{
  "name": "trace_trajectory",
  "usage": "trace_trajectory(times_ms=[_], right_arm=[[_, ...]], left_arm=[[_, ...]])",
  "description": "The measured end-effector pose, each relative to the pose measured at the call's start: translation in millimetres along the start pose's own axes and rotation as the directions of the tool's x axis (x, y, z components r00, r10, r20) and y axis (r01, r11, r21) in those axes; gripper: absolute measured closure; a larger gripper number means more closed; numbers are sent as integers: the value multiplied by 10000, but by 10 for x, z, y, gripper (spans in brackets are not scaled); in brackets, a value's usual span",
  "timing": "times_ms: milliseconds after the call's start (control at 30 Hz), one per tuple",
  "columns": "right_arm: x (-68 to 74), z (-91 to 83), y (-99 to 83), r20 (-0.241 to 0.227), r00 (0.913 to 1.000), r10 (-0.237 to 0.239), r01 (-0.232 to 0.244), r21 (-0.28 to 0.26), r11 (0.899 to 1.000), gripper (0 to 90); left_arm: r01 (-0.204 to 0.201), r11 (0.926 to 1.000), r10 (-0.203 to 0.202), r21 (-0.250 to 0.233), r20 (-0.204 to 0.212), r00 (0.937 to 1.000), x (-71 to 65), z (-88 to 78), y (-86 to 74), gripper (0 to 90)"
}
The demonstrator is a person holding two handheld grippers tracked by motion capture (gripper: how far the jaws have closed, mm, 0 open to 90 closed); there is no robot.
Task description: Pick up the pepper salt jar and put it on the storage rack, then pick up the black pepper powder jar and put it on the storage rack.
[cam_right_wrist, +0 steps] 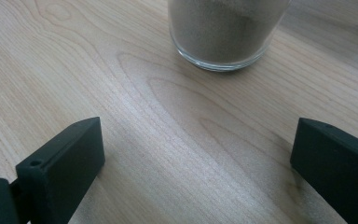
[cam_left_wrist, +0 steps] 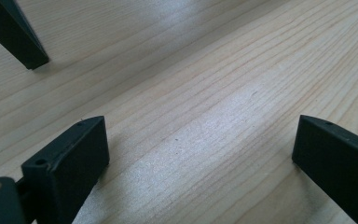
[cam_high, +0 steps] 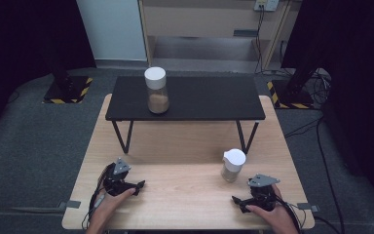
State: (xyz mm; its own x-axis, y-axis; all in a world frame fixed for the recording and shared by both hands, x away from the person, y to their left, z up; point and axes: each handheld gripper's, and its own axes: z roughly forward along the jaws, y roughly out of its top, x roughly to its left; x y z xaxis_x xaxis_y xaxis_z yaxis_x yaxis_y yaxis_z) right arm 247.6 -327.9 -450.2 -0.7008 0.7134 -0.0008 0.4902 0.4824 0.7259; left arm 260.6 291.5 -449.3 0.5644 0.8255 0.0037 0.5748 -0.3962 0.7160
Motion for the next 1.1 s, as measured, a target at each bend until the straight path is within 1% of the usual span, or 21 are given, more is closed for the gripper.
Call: trace_trajectory(times_ms=[167,533,767,800,833,867,900,1000,1100], right_arm=[[2,-4,-2,-3,10000,3,-3,7,10000,35],[1,-11,-4,-18,10000,-10,10,23,10000,35],[-49,-20,-17,-164,9999,-49,48,-45,10000,47],[-58,-23,-21,-152,9998,-103,102,-77,9999,49],[-58,-35,-35,-56,9999,-92,91,-187,9998,48],[-70,-46,-46,-64,10000,-62,60,-289,9996,48],[-89,-70,-63,-99,9999,51,-56,-478,9988,46],[-123,-125,-89,-158,9996,218,-230,-825,9963,46],[-129,-160,-97,-129,9996,247,-258,-948,9952,51]], left_arm=[[24,10000,-23,28,-69,10000,-14,3,6,8],[29,10000,-29,23,-71,10000,-14,4,5,7],[41,10000,-41,23,-95,9999,-20,2,4,8],[40,10000,-40,25,-96,9999,-20,2,4,8],[42,10000,-42,23,-96,9999,-20,2,4,7],[42,10000,-42,25,-96,9999,-20,2,4,7],[43,10000,-43,24,-95,9999,-20,2,4,8],[41,10000,-41,28,-98,9999,-20,2,5,7],[47,10000,-47,23,-90,9999,-19,3,4,7]])
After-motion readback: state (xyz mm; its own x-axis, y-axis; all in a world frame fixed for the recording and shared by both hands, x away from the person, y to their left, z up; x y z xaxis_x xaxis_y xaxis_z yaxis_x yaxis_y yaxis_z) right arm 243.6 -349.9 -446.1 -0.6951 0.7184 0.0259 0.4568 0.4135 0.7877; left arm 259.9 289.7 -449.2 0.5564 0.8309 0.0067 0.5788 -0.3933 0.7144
